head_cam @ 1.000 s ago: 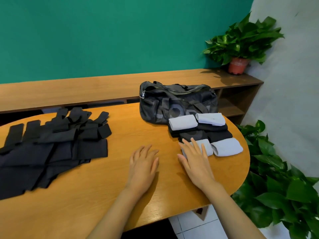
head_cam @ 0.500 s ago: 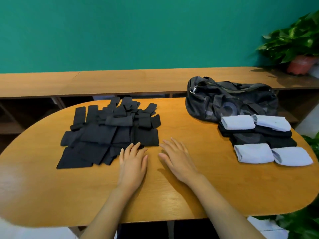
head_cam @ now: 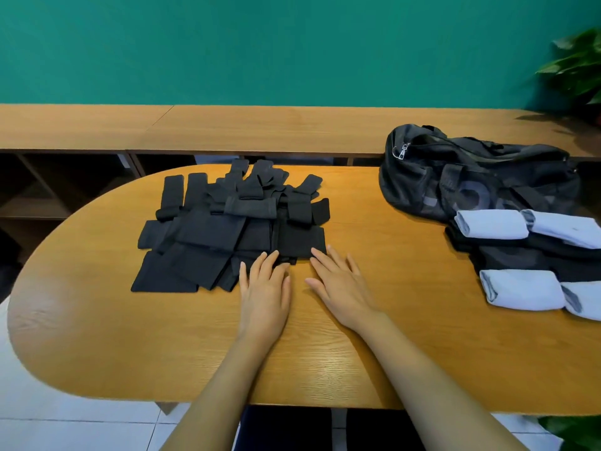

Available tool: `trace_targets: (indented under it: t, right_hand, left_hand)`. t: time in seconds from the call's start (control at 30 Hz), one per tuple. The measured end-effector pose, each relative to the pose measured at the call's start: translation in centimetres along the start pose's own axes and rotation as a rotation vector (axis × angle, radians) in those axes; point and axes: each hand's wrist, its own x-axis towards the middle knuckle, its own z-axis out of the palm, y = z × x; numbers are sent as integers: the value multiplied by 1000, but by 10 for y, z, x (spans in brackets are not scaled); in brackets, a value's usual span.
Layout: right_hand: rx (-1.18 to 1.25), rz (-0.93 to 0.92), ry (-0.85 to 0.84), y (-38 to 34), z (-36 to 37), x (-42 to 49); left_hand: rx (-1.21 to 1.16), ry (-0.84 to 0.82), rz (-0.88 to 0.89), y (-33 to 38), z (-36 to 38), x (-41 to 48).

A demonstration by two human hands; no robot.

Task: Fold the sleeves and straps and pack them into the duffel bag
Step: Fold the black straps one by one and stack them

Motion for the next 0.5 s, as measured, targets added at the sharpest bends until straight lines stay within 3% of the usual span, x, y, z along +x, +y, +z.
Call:
trace_targets:
  t: [0.17, 0.5]
  right_hand:
    - [-13, 14, 37, 11, -2, -19]
    - [-6, 51, 110, 53, -16, -89]
  left_hand:
    - [-15, 58, 38, 0, -2, -2]
    - [-50, -8, 288, 3, -6, -9]
